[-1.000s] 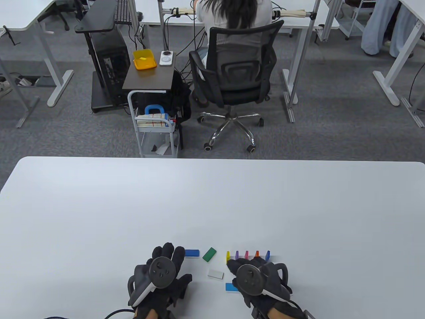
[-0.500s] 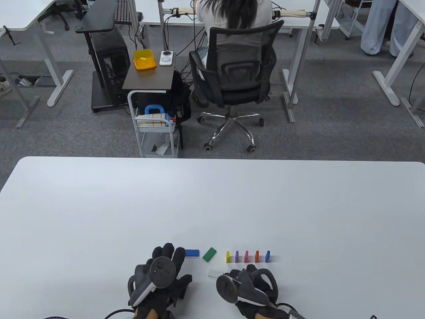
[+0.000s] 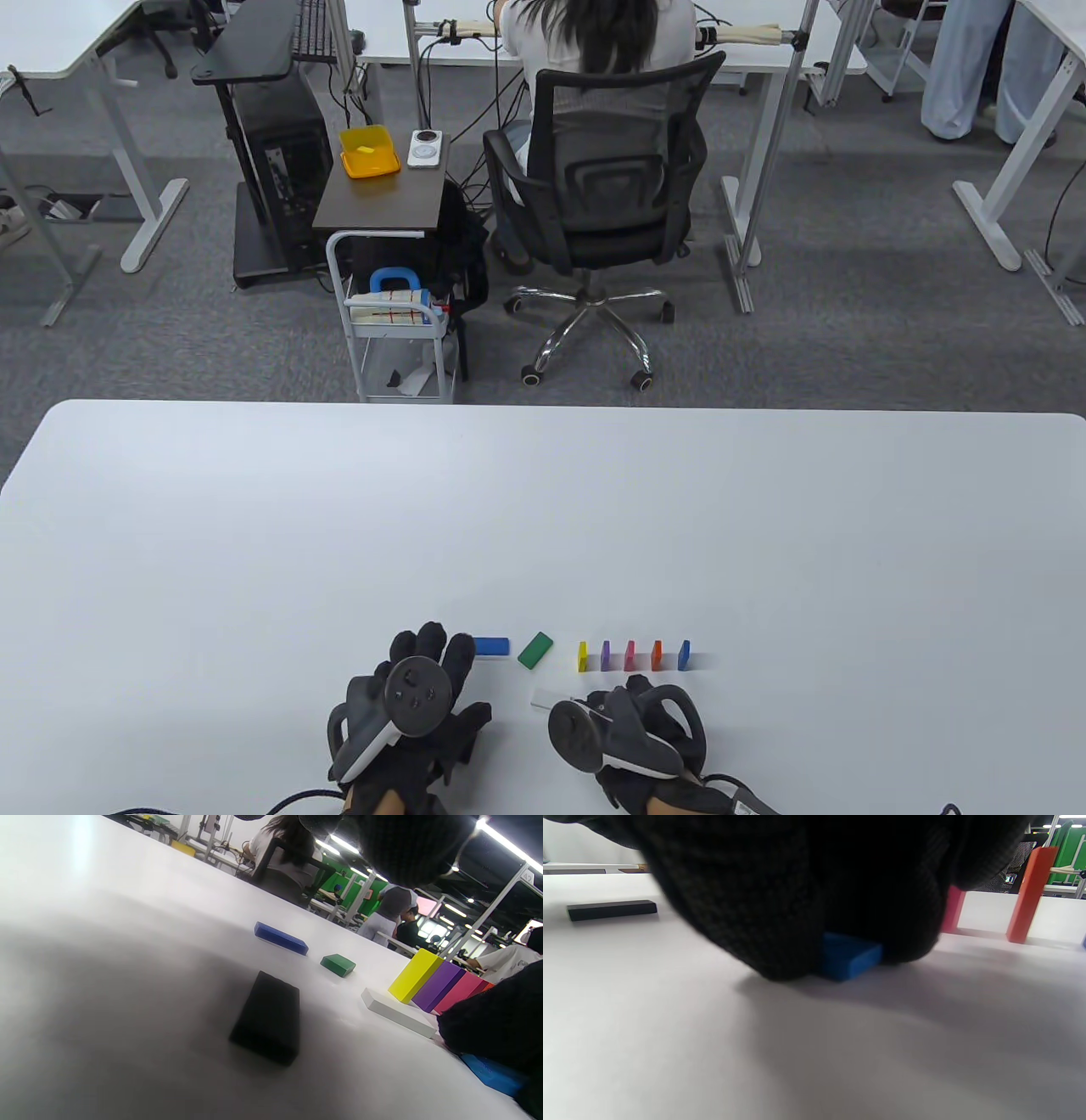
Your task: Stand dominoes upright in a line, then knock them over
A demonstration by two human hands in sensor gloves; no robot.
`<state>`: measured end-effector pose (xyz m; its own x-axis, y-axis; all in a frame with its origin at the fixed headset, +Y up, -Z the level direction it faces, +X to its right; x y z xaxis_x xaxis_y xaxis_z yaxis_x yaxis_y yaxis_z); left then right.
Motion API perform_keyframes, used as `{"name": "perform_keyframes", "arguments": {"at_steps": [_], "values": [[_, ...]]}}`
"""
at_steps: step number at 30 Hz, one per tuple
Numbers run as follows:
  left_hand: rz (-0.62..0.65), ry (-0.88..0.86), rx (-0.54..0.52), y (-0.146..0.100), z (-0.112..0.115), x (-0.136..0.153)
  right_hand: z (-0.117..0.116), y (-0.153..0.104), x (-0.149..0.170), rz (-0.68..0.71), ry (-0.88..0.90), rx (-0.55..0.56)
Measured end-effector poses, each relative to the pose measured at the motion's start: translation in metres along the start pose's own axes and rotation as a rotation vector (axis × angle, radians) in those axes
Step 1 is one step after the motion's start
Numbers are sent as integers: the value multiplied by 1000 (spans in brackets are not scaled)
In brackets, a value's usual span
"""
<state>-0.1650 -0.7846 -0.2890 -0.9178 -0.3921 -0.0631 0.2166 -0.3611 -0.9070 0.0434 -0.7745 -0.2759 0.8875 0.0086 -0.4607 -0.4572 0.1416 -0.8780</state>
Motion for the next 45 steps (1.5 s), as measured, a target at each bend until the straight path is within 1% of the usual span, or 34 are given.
{"name": "perform_keyframes", "arguments": {"at_steps": [2, 4, 8, 10, 11, 14, 16, 22, 23, 28, 33, 36, 42, 45], "values": [[-1, 2, 1, 0, 0, 0, 1, -1, -1, 13, -10, -8], [-1, -2, 1, 0, 0, 0, 6, -2, 0, 16, -16, 7], [2, -7, 1, 0, 0, 1, 24, -3, 11, -18, 5, 73], [7, -13, 6, 0, 0, 1, 34, -3, 21, -48, 27, 66], [9, -15, 10, 0, 0, 1, 40, -4, 29, -81, 52, 100], [10, -10, 8, 0, 0, 0, 52, -7, 50, -148, 88, 154], [11, -9, 9, 0, 0, -1, 61, -11, 69, -214, 132, 211], [7, -9, 12, 0, 1, 0, 66, -24, 114, -373, 192, 364], [6, -9, 13, 0, 1, 0, 66, -26, 122, -405, 210, 395], [4, -9, 17, 1, 2, 0, 54, -33, 152, -504, 329, 434], [-2, -12, 20, 2, 2, 2, 41, -37, 175, -614, 441, 408], [-2, -13, 22, 2, 2, 2, 32, -36, 180, -643, 466, 380], [0, -7, 29, 3, 3, 1, 14, -26, 179, -624, 444, 279], [-2, -7, 31, 3, 3, 1, 9, -23, 177, -620, 414, 252]]}}
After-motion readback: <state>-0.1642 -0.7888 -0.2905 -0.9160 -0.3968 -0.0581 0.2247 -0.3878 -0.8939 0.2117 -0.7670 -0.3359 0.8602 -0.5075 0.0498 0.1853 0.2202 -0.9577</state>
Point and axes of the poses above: the tracker on the back of each hand, its own x axis roughly to the little-finger side, its own y axis roughly from the wrist to the fingertips, z = x × y, the point moved 1 cm from there along y, roughly from the wrist to the fingertips, and after that the axes turned 13 degrees about x, right-handed, at the moved point
